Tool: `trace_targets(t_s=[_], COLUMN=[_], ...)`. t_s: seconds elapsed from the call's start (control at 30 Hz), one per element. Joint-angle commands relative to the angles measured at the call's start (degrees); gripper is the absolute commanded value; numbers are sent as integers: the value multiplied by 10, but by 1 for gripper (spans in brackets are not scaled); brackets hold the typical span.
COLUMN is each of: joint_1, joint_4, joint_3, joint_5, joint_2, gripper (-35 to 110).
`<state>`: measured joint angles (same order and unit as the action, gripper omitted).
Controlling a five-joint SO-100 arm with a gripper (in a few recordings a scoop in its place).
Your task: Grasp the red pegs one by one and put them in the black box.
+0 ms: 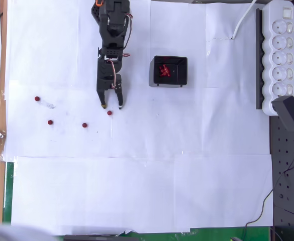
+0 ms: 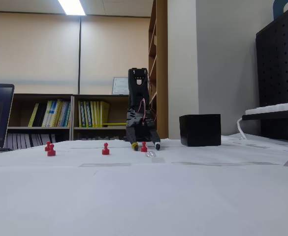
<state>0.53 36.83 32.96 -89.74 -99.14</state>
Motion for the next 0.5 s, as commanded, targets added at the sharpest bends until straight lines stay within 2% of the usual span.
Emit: trace_targets(t_s=[0.0, 0.47], joint_1=[9, 16], joint_4=[-38, -91], joint_3=[17, 73], joint_5=[-5, -9], joint_2=[-1, -15], gripper=[21, 21])
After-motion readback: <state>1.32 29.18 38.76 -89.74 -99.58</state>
